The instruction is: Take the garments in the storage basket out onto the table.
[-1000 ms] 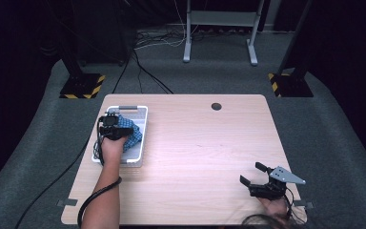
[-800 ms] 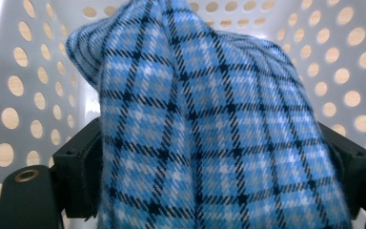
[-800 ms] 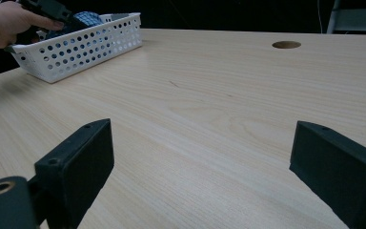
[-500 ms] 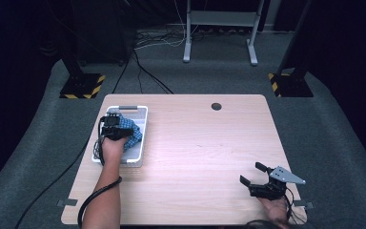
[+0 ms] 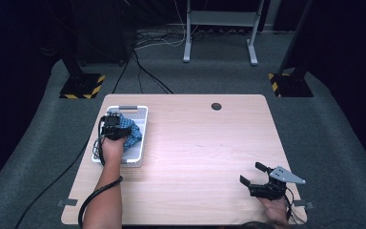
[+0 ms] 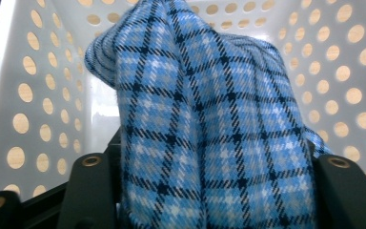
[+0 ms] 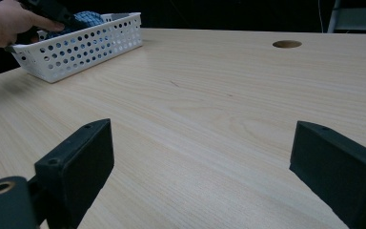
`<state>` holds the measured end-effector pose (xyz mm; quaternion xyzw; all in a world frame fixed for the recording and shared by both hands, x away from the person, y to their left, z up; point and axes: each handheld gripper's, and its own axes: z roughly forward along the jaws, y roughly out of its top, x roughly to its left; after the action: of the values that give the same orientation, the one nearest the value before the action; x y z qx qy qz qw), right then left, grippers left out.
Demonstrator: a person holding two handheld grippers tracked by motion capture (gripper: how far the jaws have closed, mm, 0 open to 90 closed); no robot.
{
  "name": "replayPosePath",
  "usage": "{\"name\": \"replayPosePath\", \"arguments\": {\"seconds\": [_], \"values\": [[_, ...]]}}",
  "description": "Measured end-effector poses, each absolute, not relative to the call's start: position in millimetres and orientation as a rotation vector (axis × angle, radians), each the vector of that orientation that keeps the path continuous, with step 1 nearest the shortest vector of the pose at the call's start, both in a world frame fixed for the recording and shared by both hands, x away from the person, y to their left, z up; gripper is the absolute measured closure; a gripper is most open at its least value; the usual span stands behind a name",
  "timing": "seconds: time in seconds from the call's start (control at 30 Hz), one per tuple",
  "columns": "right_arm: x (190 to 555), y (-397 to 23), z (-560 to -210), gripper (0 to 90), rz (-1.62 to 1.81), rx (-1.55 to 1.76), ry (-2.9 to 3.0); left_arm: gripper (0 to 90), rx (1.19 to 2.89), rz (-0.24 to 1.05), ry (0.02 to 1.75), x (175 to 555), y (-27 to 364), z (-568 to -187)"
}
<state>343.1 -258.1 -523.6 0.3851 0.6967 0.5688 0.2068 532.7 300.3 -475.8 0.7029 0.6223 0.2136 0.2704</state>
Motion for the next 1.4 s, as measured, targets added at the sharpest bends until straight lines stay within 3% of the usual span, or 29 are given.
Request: {"name": "replayPosePath", "arguments": {"seconds": [0.53, 1.4], "values": [[343, -258, -524, 6.6, 1.588, 1.073, 1.939, 50.8, 1.874, 0.609, 1.653, 529, 300, -470], [343, -258, -524, 6.6, 1.584, 1.076, 1.938, 51.6, 1.85, 0.674, 1.595, 524, 299, -455]]}}
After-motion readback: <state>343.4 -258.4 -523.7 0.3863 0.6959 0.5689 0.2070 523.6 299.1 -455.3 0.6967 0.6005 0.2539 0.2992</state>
